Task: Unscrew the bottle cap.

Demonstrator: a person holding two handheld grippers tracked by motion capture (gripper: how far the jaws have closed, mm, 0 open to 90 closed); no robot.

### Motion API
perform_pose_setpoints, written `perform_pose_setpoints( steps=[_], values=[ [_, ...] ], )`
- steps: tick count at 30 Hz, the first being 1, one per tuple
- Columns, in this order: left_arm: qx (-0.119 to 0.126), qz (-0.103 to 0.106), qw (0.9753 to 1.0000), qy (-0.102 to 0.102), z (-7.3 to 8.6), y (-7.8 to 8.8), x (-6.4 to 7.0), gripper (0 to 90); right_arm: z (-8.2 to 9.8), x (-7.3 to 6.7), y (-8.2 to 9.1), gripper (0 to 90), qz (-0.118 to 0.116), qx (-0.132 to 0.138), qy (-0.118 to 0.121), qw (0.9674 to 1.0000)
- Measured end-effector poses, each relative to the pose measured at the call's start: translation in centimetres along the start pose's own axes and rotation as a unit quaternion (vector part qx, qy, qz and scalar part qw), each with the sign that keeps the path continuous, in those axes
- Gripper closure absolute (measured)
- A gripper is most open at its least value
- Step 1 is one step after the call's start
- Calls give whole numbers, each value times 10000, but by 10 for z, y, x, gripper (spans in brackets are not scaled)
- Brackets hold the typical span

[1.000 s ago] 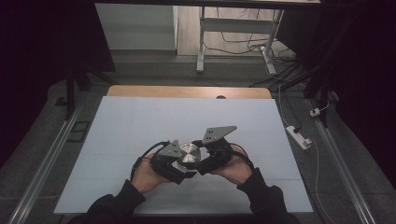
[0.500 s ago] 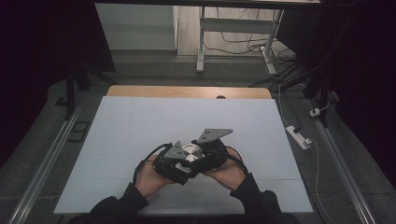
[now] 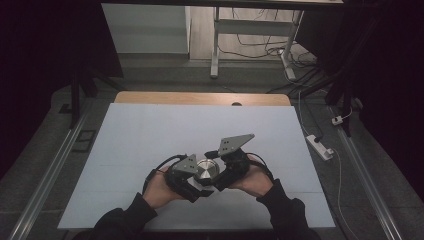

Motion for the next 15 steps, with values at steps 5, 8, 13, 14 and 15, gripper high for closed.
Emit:
perform_pose_setpoints(
  steps=[5, 8, 13, 14, 15],
  values=[
    [68, -499, 9975, 495, 3, 3, -11, 159, -4, 1, 6, 28, 654, 20, -237, 9976],
    [85, -630, 9963, 572, 3, 4, -14, 159, -4, 0, 5, 44, 839, 51, -327, 9959],
    [65, -818, 9945, 654, 2, 4, -13, 159, -4, 0, -4, 105, 1110, 140, -432, 9928],
    [63, -825, 9944, 655, 1, 4, -13, 160, -4, 0, -5, 125, 1138, 153, -440, 9924],
    [58, -799, 9948, 636, 1, 3, -12, 160, -4, -2, -8, 166, 1117, 206, -370, 9928]
  ],
)
Point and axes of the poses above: each handheld gripper's, and its own axes: y roughly backward along the jaws, z roughly out of its underside, x roughly to its right, the point moved 5 cm from there along -y, roughly forward along the jaws, and after that the axes turned 2 degrees about -z, right-handed, at the moved point
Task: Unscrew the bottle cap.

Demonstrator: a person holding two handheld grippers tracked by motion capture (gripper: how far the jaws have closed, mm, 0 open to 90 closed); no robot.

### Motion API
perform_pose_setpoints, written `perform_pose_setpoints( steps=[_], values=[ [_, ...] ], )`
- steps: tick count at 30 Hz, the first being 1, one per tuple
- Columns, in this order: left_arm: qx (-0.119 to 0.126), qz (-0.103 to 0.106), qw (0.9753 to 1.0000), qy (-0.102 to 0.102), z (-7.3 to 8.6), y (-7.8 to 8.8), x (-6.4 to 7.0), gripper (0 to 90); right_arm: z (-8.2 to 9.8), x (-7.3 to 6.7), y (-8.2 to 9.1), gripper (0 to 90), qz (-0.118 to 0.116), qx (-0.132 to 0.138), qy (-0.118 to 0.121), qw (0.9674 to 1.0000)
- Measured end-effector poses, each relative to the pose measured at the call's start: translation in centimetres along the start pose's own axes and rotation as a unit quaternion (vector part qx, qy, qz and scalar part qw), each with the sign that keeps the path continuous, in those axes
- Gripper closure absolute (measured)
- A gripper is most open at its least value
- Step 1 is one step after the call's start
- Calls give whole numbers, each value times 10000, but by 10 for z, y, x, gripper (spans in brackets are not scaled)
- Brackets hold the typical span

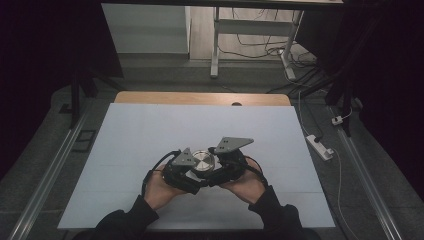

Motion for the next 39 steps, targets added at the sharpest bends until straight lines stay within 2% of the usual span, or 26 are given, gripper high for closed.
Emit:
perform_pose_setpoints(
  steps=[5, 9, 10, 11, 14, 15, 16, 18, 19, 20, 21, 22, 23, 25, 26, 27, 29, 31, 33, 34, 37, 39],
  values=[
    [-25, 120, 9999, -84, 0, -2, 4, 159, 1, -1, 0, 193, -11, 50, 45, 10000],
    [-75, 376, 9990, -250, 0, -1, 6, 159, 2, 0, 2, 195, -266, -59, 38, 9996],
    [-67, 470, 9984, -314, 1, -1, 7, 159, 2, -1, 4, 195, -482, -102, 143, 9987],
    [-44, 582, 9976, -364, 0, 0, 8, 159, 2, -1, 4, 195, -482, -102, 143, 9987],
    [-44, 905, 9941, -591, 0, 3, 11, 159, 2, -1, 9, 195, -935, -120, 316, 9950],
    [-29, 1003, 9928, -661, 0, 4, 12, 159, 3, -1, 12, 195, -1279, -120, 469, 9906],
    [-4, 1096, 9915, -697, 0, 4, 14, 159, 3, -1, 12, 195, -1279, -120, 469, 9906],
    [2, 1214, 9896, -775, -1, 5, 17, 159, 4, -1, 15, 194, -1598, -74, 565, 9855],
    [8, 1179, 9899, -784, -1, 4, 18, 159, 5, 0, 16, 192, -1677, -84, 569, 9841],
    [7, 1131, 9906, -767, -2, 3, 19, 159, 5, 0, 18, 186, -1667, -141, 565, 9843],
    [-3, 1077, 9914, -747, -2, 3, 18, 160, 4, 0, 18, 142, -1581, -168, 533, 9858],
    [-8, 1008, 9924, -699, -2, 3, 17, 159, 2, 2, 19, 80, -1249, -202, 419, 9911],
    [-14, 911, 9938, -638, -2, 3, 15, 159, 2, 2, 19, 80, -1249, -202, 419, 9911],
    [-14, 680, 9967, -447, -2, 2, 11, 159, -1, 2, 21, 51, -1001, -188, 289, 9944],
    [-30, 538, 9978, -390, -2, 2, 9, 159, -3, 1, 20, 49, -687, -217, 229, 9971],
    [-30, 414, 9986, -324, -1, 2, 7, 159, -3, 1, 20, 49, -687, -217, 229, 9971],
    [-45, 245, 9994, -248, -1, 1, 6, 159, -4, 0, 18, 69, -368, -237, 217, 9988],
    [-86, 173, 9996, -217, -1, 0, 5, 160, -4, -2, 14, 96, -222, -238, 211, 9992],
    [-119, 135, 9996, -238, -1, -1, 6, 159, -3, -4, 10, 137, -195, -217, 263, 9992],
    [-141, 130, 9995, -269, -1, -1, 7, 160, -1, -4, 7, 191, -30, -231, 332, 9992],
    [-157, 187, 9993, -293, -1, -1, 8, 160, -1, -5, 7, 196, -52, -219, 371, 9991],
    [-164, 316, 9987, -359, -1, -1, 9, 160, 0, -5, 8, 197, -136, -257, 409, 9987]
  ],
)
Point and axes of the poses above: each handheld gripper's, and its own axes: y roughly backward along the jaws, z roughly out of its underside, x roughly to its right, the point moved 5 cm from there along -y, roughly forward along the jaws, and after that the axes turned 2 degrees about -z, right-handed, at the moved point
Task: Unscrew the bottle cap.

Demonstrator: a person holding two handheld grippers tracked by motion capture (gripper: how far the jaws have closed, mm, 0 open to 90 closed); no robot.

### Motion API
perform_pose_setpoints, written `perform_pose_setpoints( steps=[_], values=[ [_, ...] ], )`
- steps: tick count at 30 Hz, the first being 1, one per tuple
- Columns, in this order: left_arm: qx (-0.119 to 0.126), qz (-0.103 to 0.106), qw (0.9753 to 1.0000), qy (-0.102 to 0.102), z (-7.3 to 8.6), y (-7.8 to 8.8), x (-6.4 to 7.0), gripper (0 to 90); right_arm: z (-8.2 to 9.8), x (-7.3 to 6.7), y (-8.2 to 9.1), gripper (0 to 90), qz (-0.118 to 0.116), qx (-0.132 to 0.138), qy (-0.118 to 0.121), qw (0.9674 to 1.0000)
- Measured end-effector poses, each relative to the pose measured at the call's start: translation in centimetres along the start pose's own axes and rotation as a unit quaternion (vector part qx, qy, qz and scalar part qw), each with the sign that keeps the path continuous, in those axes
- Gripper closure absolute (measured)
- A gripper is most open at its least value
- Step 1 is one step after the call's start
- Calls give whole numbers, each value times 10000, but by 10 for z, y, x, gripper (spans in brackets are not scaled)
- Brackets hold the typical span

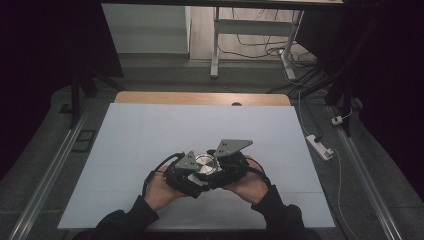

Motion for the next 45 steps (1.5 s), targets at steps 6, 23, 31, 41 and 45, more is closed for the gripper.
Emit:
perform_pose_setpoints(
  steps=[6, 23, 31, 41, 45],
  values=[
    [114, 835, 9959, -333, -1, 4, 7, 159, 2, -1, 9, 197, -802, -3, 175, 9966],
    [74, -3, 9999, 140, -2, 4, -3, 159, -2, 1, 5, 82, -88, -108, -128, 9998],
    [-60, 2, 10000, -20, -2, 2, -1, 159, 1, -2, -5, 184, 211, -71, -6, 9998],
    [0, 752, 9965, -366, 0, 3, 4, 159, 4, 0, 2, 190, -818, 36, 68, 9966],
    [15, 908, 9945, -527, 1, 3, 6, 159, 4, -1, 4, 190, -1034, 99, 163, 9945]
  ],
)
Point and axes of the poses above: each handheld gripper's, and its own axes: y roughly backward along the jaws, z roughly out of its underside, x roughly to its right, the point moved 5 cm from there along -y, roughly forward along the jaws, and after that the axes turned 2 degrees about -z, right-handed, at the moved point
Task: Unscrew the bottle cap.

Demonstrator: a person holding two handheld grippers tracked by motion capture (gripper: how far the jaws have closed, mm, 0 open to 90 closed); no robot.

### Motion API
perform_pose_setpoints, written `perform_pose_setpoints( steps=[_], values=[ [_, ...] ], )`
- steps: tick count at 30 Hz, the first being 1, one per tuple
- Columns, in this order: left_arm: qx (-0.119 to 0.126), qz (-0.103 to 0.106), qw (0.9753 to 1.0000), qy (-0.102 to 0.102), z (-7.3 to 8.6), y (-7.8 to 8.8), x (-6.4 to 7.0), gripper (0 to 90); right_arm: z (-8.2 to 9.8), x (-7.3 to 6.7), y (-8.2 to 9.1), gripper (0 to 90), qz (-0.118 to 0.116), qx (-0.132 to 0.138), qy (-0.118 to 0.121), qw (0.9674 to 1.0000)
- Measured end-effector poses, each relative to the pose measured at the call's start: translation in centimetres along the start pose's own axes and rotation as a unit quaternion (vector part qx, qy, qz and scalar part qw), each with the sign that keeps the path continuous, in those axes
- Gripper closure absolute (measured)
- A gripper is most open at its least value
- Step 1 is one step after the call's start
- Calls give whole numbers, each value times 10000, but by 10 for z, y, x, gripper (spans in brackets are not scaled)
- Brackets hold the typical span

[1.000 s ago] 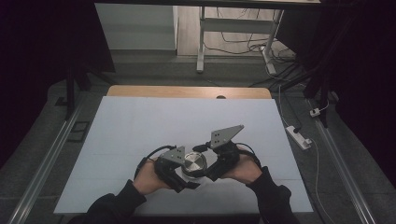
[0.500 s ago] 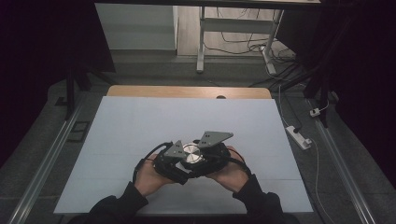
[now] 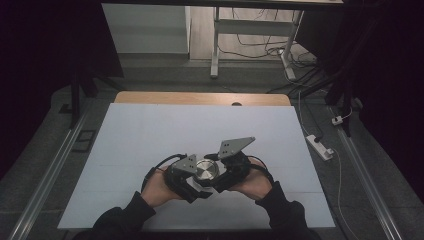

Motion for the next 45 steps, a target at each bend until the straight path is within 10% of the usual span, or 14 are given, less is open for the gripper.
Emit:
perform_pose_setpoints(
  steps=[29, 45],
  values=[
    [48, -460, 9983, 361, 7, 8, -19, 160, -3, 0, 16, 190, 142, 165, 0, 9998],
    [170, -969, 9917, 832, 13, 16, -37, 159, -1, -8, 15, 189, 233, 154, -49, 9996]
  ],
)
Point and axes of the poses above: each handheld gripper's, and its own axes: y roughly backward along the jaws, z roughly out of its underside, x roughly to its right, the point moved 5 cm from there along -y, roughly forward along the jaws, and after that the axes turned 2 degrees about -z, right-handed, at the moved point
